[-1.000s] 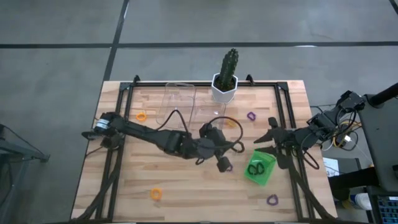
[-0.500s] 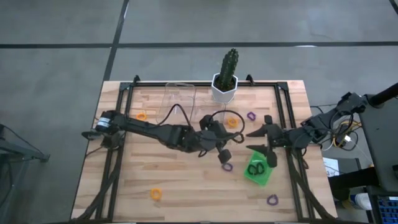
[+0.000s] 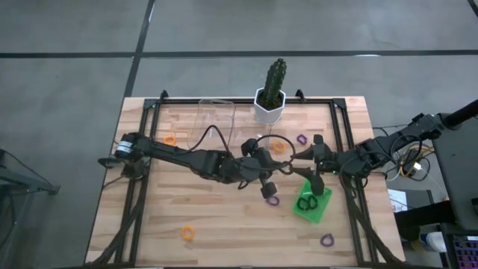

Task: Sort spring keychains
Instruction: Put the black spring keychain into the green bin

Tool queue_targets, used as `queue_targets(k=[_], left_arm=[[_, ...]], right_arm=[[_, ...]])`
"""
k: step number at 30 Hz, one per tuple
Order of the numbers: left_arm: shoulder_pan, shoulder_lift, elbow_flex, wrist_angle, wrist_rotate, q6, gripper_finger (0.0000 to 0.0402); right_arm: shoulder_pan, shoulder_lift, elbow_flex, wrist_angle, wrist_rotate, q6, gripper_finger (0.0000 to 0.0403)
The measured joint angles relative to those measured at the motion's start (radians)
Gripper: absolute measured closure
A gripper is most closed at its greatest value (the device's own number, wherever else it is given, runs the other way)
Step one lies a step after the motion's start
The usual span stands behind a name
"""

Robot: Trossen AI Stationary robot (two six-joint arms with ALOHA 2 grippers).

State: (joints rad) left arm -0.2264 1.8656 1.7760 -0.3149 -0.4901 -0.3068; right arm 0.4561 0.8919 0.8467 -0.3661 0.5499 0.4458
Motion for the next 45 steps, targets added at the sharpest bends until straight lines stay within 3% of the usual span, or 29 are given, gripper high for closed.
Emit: queue_targets(k=[7, 12, 25, 45], left_arm=[[0.0, 0.0, 0.0, 0.0, 0.002, 0.01, 0.0397], [0.0, 0.0, 0.0, 0.001, 0.003, 0.02, 0.0397], [0.0, 0.0, -0.013, -0.001, 0.029, 0.02, 0.0392], [0.0, 0.0, -0.013, 0.0, -0.001, 0.016, 0.0369]], right_arm=[[0.0, 0.033, 0.0, 0.018, -0.008, 0.026, 0.0194], [0.001, 0.079, 0.0, 0.044, -0.008, 0.027, 0.0219], [0.001, 0.102, 0.0, 0.064, -0.007, 0.01, 0.0382], [0.002, 0.098, 0.0, 0.056, -0.007, 0.006, 0.0384]])
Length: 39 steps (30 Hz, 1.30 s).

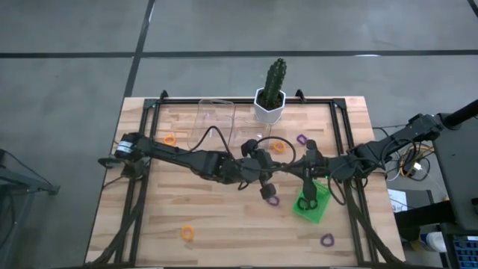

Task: Sort spring keychains
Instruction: Put the black spring keychain into the green bin

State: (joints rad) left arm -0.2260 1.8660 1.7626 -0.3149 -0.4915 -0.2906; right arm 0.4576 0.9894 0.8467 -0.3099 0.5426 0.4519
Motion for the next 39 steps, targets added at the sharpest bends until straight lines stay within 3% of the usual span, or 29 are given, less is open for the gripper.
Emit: queue_targets(k=[18, 30, 39], left_arm=[[0.001, 0.0, 0.0, 0.0, 0.003, 0.092, 0.0366], [0.003, 0.0, 0.0, -0.001, -0.019, 0.108, 0.0262], [0.003, -0.034, -0.001, -0.101, -0.191, 0.101, 0.0248]], right_arm=[[0.0, 0.0, 0.0, 0.0, 0.0, -0.01, 0.0385], [0.0, 0.0, 0.0, 0.0, 0.0, -0.008, 0.0385], [0.0, -0.012, 0.0, -0.109, 0.001, 0.059, 0.0385]])
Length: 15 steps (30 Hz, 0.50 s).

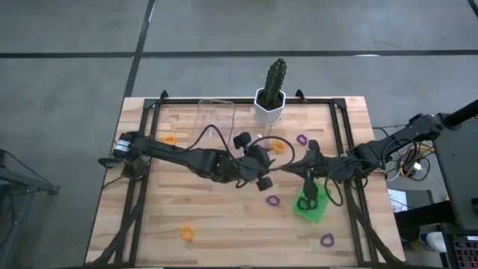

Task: Sort spring keychains
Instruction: Put the black spring keychain into the green bin

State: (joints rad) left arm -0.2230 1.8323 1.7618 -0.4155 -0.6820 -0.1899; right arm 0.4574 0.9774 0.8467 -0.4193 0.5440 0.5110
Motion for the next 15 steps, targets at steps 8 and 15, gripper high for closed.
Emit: queue_targets(k=[8, 15], left_arm=[[-0.007, -0.083, -0.001, -0.2, -0.031, -0.062, 0.0248], [-0.008, -0.122, -0.013, -0.533, -0.151, -0.254, 0.0248]], right_arm=[[0.001, -0.057, 0.0, -0.031, -0.214, 0.039, 0.0385], [0.001, -0.118, 0.0, 0.036, -0.742, 0.057, 0.0385]])
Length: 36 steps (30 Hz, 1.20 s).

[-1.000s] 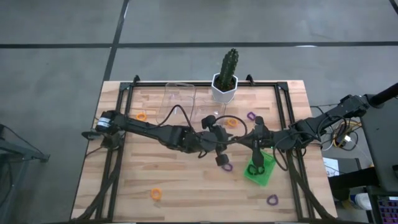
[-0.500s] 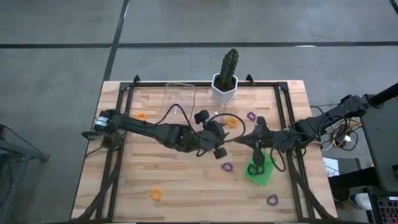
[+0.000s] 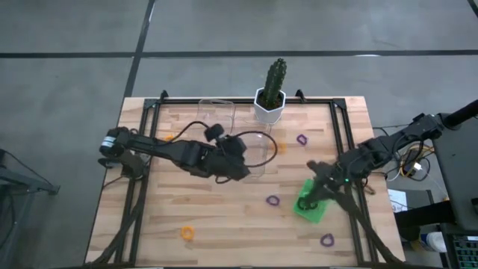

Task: Sort spring keychains
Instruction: Put the black spring keychain into the green bin

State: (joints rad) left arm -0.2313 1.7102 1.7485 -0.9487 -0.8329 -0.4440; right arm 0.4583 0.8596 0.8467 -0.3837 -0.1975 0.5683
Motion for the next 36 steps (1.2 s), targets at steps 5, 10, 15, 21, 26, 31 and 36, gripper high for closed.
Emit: queue_targets(k=[5, 10, 15, 21, 26, 31, 36], left_arm=[[-0.011, -0.025, -0.069, -0.189, -0.068, -0.221, 0.0248], [-0.036, -0.072, -0.181, -0.206, -0.07, -0.359, 0.0248], [-0.061, -0.161, -0.308, -0.201, -0.077, -0.508, 0.0248], [-0.097, -0.326, -0.47, -0.179, -0.081, -0.647, 0.0248], [-0.124, -0.474, -0.582, -0.147, -0.081, -0.713, 0.0248], [-0.139, -0.591, -0.658, -0.121, -0.085, -0.751, 0.0248], [-0.14, -0.659, -0.708, -0.111, -0.108, -0.741, 0.0248]], right_arm=[[0.0, -0.021, 0.0, 0.123, -0.242, 0.039, 0.0385], [0.0, -0.035, 0.001, 0.142, -0.203, 0.055, 0.0385], [0.0, -0.035, 0.001, -0.092, -0.004, 0.128, 0.0385], [0.0, -0.021, 0.0, -0.507, 0.272, 0.291, 0.0385], [0.0, 0.012, 0.0, -0.604, 0.337, 0.382, 0.0385], [0.0, 0.106, 0.0, -0.608, 0.302, 0.452, 0.0385], [0.0, 0.224, 0.0, -0.611, 0.274, 0.461, 0.0385]])
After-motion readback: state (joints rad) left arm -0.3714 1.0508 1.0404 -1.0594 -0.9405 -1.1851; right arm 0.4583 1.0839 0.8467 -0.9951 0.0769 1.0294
